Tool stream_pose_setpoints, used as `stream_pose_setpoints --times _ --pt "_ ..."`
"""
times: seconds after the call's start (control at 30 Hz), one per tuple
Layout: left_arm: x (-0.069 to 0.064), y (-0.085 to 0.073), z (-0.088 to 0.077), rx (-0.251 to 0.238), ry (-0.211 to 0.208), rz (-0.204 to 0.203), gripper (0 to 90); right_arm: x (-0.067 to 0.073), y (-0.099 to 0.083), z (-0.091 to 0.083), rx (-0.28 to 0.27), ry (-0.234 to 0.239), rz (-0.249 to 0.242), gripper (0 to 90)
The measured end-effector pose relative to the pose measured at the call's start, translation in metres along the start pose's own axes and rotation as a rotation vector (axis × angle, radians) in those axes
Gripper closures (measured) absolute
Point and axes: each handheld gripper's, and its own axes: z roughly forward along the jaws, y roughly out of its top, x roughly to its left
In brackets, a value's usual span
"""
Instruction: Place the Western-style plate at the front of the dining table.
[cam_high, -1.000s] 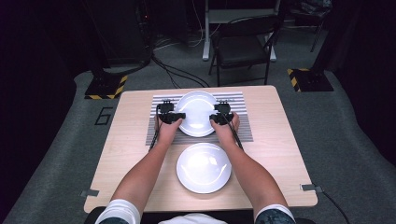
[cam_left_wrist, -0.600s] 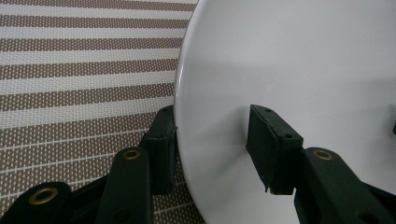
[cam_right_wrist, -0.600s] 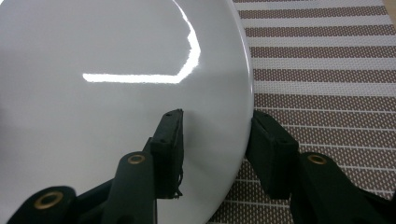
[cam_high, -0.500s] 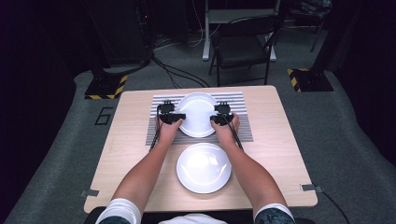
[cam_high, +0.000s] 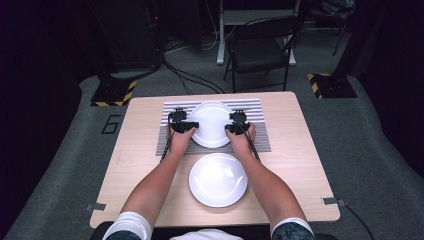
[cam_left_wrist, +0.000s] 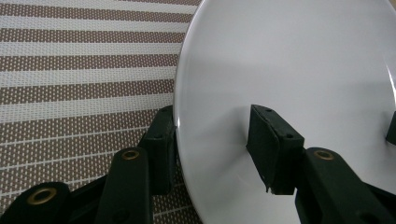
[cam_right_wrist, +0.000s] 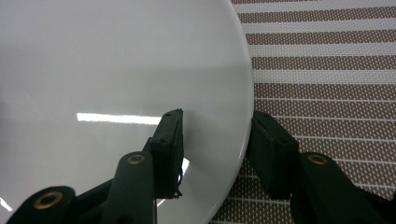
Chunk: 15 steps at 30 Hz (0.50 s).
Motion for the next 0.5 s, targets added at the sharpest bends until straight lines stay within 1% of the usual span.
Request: stream_pose_setpoints --times 0.07,0.17,0.33,0.43,0.5 --pt "-0.0005 -0.0005 0.0012 -0.003 0.000 -0.006 53.5 -0.0005 0.0000 0.0005 0.003 0.002 -0.001 56.6" --pt "0.0001 -0.0006 0.0016 0.004 -0.001 -0.001 53.4 -0.0010 0.0001 0.0008 0.014 0.005 0.005 56.6" --pt "0.0012 -0.0009 0.0031 0.008 0.002 -0.019 52.6 -0.0001 -0.0004 0.0016 0.020 0.003 -0.002 56.1" --pt "0.0030 -0.0018 0.0050 0.022 -0.003 -0.028 52.0 -0.0003 -0.0009 0.0032 0.027 0.010 0.002 55.6" --pt "0.0042 -0.0024 0.0063 0.033 -0.004 -0.028 51.6 -0.0015 -0.0011 0.0046 0.043 0.022 0.015 55.5"
